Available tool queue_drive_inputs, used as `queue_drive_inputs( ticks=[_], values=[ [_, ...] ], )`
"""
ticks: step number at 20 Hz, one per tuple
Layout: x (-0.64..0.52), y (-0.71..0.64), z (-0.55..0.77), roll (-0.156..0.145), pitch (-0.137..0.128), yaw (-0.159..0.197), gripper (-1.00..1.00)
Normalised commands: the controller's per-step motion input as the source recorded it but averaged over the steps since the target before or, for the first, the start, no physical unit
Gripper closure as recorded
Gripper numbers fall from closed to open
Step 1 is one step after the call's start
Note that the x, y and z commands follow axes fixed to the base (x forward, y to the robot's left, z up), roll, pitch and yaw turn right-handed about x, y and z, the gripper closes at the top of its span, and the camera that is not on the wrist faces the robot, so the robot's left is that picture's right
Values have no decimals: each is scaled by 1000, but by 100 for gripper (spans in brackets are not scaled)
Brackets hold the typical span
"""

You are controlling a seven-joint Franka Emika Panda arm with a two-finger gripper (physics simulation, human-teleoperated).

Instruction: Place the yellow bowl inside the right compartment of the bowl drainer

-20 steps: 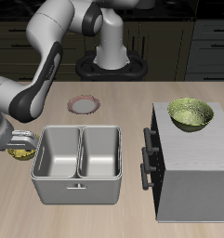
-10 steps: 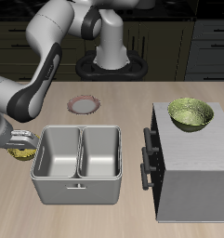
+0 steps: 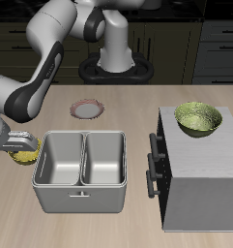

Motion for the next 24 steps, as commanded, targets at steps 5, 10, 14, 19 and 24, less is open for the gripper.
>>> queue_drive_inputs(
  ticks=[5,10,14,19,24],
  values=[
    [-95,12,356,-28,-49,9,100],
    [-127,11,397,-17,-45,3,100],
    [-152,7,488,-3,-58,12,100],
    [-166,-118,352,-63,-47,-32,100],
    [-141,32,422,-13,-62,33,100]
  ],
)
